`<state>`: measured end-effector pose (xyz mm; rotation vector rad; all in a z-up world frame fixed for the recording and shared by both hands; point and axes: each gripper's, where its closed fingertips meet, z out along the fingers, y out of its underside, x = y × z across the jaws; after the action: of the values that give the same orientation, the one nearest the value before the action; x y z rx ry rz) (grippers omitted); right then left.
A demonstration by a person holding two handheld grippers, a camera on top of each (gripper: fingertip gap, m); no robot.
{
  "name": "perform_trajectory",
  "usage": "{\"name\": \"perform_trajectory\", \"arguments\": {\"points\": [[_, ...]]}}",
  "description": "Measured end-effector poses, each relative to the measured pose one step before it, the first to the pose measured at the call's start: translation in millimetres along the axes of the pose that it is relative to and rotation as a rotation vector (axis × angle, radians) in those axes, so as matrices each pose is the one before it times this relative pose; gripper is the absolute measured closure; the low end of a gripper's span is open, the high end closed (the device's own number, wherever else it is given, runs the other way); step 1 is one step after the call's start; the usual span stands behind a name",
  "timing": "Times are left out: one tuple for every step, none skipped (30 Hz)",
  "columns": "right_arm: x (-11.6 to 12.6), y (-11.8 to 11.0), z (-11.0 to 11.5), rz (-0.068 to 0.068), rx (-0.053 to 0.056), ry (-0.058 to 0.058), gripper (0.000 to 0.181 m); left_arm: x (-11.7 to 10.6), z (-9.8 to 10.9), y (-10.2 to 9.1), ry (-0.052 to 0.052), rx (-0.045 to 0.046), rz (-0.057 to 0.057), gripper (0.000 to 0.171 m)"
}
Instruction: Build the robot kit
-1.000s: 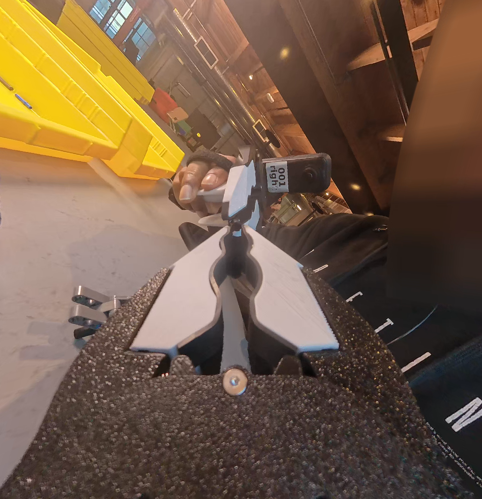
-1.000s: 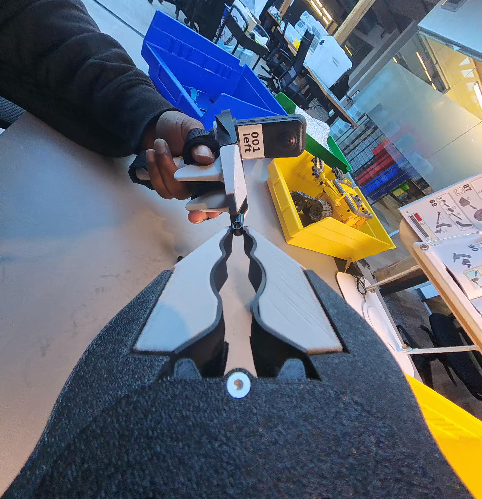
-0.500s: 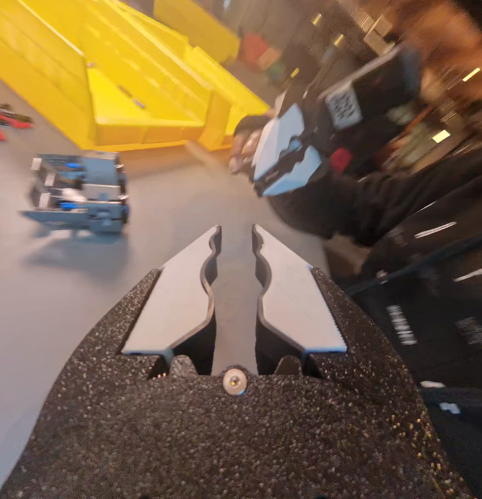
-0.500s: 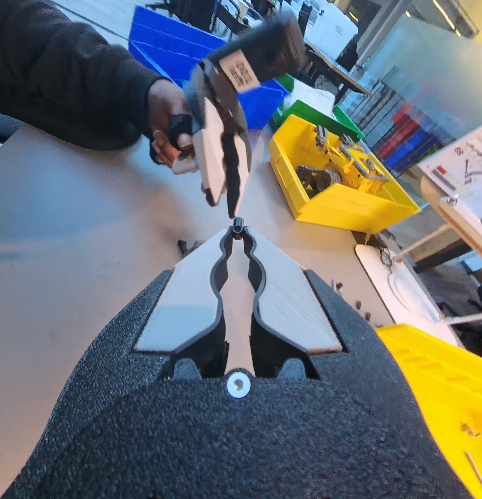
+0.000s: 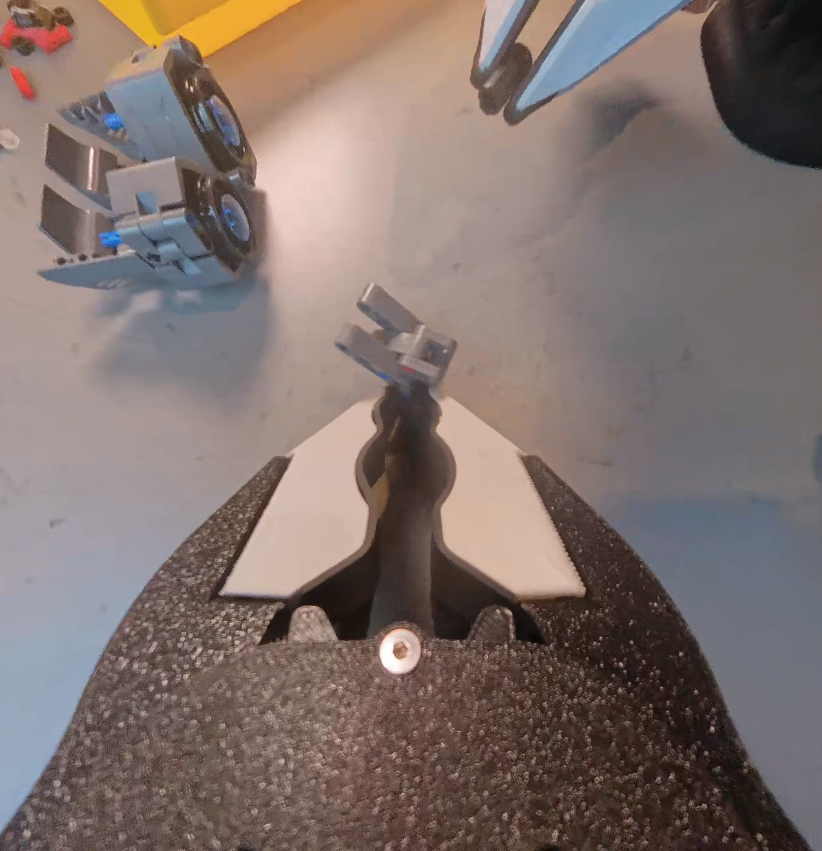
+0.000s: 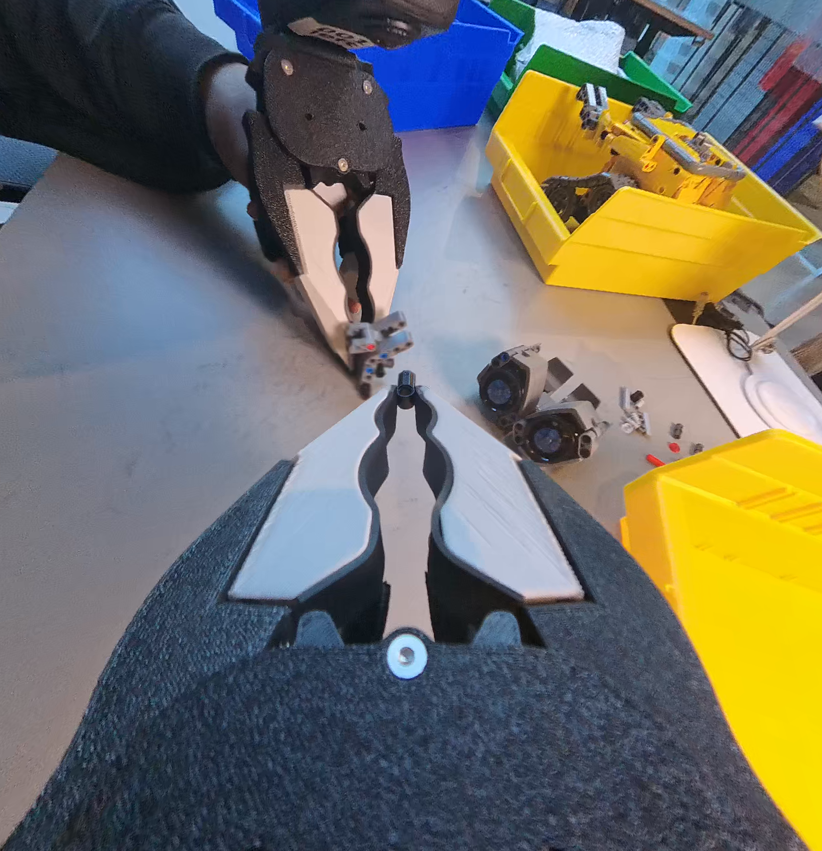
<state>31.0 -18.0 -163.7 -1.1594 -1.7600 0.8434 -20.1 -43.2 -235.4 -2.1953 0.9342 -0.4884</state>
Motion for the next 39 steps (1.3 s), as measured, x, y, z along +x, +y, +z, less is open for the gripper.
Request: {"name": "perform_trajectory", "arguments": {"points": [[-2.0, 0.52, 0.72, 0.0015, 0.0019, -0.0119, 0.174, -0.22, 0.98, -0.95, -0.0012, 0.00036, 0.0272, 0.165], [-2.31, -0.72, 0.49, -0.0012, 0.0061, -0.013, 0.174, 3.15, 0.52, -1.46, 0.0347, 0.00481, -0.0003, 0.165], [-2.17, -1.65, 0.15, -0.0055, 0.0097, -0.0109, 0.174, 4.69, -0.65, -4.36, 0.0626, 0.02581, -0.0459, 0.165], [-2.85, -1.64, 0.08, -0.0074, 0.0105, -0.0131, 0.174, 9.57, -2.02, -7.59, 0.1135, 0.04799, -0.0871, 0.165], [-3.09, -1.93, 0.23, -0.0059, 0.0125, -0.014, 0.174, 13.27, -3.45, -9.43, 0.1475, 0.05895, -0.1073, 0.165], [-4.17, -1.68, 0.42, -0.0038, 0.0103, -0.0204, 0.174, 14.46, -4.01, -9.11, 0.15, 0.0565, -0.1025, 0.165], [-4.2, -1.72, 0.3, -0.0047, 0.0092, -0.0214, 0.174, 13.17, -3.03, -6.19, 0.1289, 0.03902, -0.0846, 0.165], [-4.31, -2.5, 0.15, -0.0035, 0.012, -0.022, 0.174, 8.67, -2.06, -5.32, 0.087, 0.04001, -0.0564, 0.165], [-4.83, -3.44, -0.23, 0.0032, 0.0187, -0.0278, 0.174, 6.28, -1.04, -3.39, 0.062, 0.03002, -0.0448, 0.165], [-3.83, -3.95, -0.39, 0.0113, 0.0225, -0.0248, 0.174, 4.89, -0.39, -1.21, 0.0482, 0.01477, -0.0377, 0.165], [-2.66, -3.07, -0.3, 0.0119, 0.017, -0.0187, 0.174, 3.78, 0.15, -0.29, 0.0353, 0.01025, -0.0261, 0.165], [-0.98, -1.55, -0.04, 0.0063, 0.009, -0.0077, 0.174, 2.57, 0.27, 0.27, 0.0239, 0.00616, -0.0191, 0.165], [-1.01, -0.39, 0.17, 0.0018, 0.003, -0.007, 0.174, 1.59, 0.46, 0.7, 0.0134, 0.00102, -0.0117, 0.165], [-1.43, -0.5, 0.21, 0.0031, 0.004, -0.01, 0.174, 0.9, 0.37, 1.0, 0.0065, -0.00157, -0.0064, 0.165], [-1.21, -0.57, 0.3, 0.0049, 0.0054, -0.008, 0.174, 0.29, 0.34, 1.07, 0.0021, -0.00346, -0.0049, 0.165], [-0.46, -0.29, 0.31, 0.0035, 0.003, -0.0039, 0.174, -0.39, 0.33, 1.11, -0.0026, -0.00514, -0.0029, 0.165], [-0.1, 0.18, 0.3, 0.0005, -0.0005, -0.0011, 0.174, -0.8, 0.31, 1.53, -0.0044, -0.00678, -0.0023, 0.165], [-0.28, 0.17, 0.19, -0.0007, -0.0013, -0.0016, 0.174, -0.19, 0.58, 1.39, 0.0001, -0.00603, -0.0039, 0.165], [-0.98, 0.22, 0.1, -0.0005, -0.0025, -0.0059, 0.174, 0.11, 0.39, 1.13, 0.001, -0.00434, -0.0032, 0.165], [-0.86, 0.44, 0.07, -0.0002, -0.0027, -0.0044, 0.174, -0.03, 0.28, 0.73, 0.0007, -0.00312, -0.0022, 0.165], [-1.39, 0.02, 0.25, 0.0002, -0.0026, -0.0071, 0.174, 0.12, 0.22, 0.94, 0.0017, -0.00404, -0.0016, 0.165], [-1.65, 0.26, 0.07, -0.0037, -0.0049, -0.0078, 0.174, 0.03, 0.49, 1.35, 0.0014, -0.00729, -0.0028, 0.165], [-1.51, 0.5, 0.12, -0.0048, -0.0072, -0.0074, 0.174, -0.11, 0.59, 1.49, 0.0008, -0.00733, -0.0026, 0.165], [-1.62, 0.46, 0.11, -0.0053, -0.0072, -0.007, 0.174, -0.3, 0.7, 1.52, -0.0004, -0.00725, -0.0034, 0.165], [-1.49, 1.05, 0.29, -0.0086, -0.0108, -0.0055, 0.174, -0.43, 0.59, 1.51, -0.001, -0.0075, -0.0048, 0.165], [-1.47, 0.69, 0.4, -0.0088, -0.0104, -0.0049, 0.174, -0.37, 0.44, 1.54, -0.0007, -0.00817, -0.0039, 0.165], [-1.46, 1.14, 0.71, -0.0132, -0.0161, -0.0029, 0.174, -0.88, 0.34, 1.59, -0.0027, -0.00839, -0.0069, 0.165], [-1.23, 2.0, 1.0, -0.0184, -0.0234, 0.0005, 0.174, -1.16, 0.22, 1.71, -0.0035, -0.00887, -0.009, 0.165], [-1.45, 0.91, 1.06, -0.0203, -0.0185, 0.0003, 0.174, -1.37, 0.03, 1.64, -0.0023, -0.00759, -0.0093, 0.165], [-1.28, 0.57, 1.09, -0.0191, -0.014, 0.0015, 0.174, -0.73, -0.01, 1.55, 0.0029, -0.0057, -0.0133, 0.165], [-0.8, 0.93, 1.13, -0.0182, -0.0146, 0.0037, 0.174, -0.9, -0.27, 0.96, 0.0001, -0.0021, -0.011, 0.165], [-1.42, 1.04, 1.32, -0.0182, -0.0125, 0.0008, 0.174, -0.97, -0.07, 0.95, -0.0024, -0.00329, -0.008, 0.166], [-2.36, 0.92, 1.77, -0.0166, -0.0115, -0.0041, 0.174, -1.23, 0.26, 0.98, -0.0045, -0.00545, -0.0051, 0.166], [-2.12, -0.11, 1.39, -0.0134, -0.0023, -0.0026, 0.174, -0.71, -0.03, 1.07, -0.0008, -0.00534, -0.0016, 0.166], [-0.54, -0.55, 0.94, -0.0053, 0.0065, 0.0044, 0.175, -0.11, -0.56, 0.73, 0.005, -0.0018, -0.0047, 0.166], [0.96, 0.71, 0.87, -0.0019, 0.0012, 0.0128, 0.175, -0.7, -0.82, -0.33, 0.0021, 0.00458, -0.0056, 0.166], [0.84, 1.14, 0.64, -0.0023, 0.0, 0.0107, 0.175, -1.27, -0.73, -0.83, -0.0012, 0.00747, -0.0047, 0.166], [0.8, -0.11, 0.47, 0.0029, 0.007, 0.0093, 0.175, 0.01, -0.31, -1.14, 0.005, 0.00955, -0.0008, 0.166], [1.3, -4.34, 0.0, 0.0115, 0.0308, 0.01, 0.175, 3.23, 0.18, -1.63, 0.0201, 0.0118, 0.0049, 0.166]]}}
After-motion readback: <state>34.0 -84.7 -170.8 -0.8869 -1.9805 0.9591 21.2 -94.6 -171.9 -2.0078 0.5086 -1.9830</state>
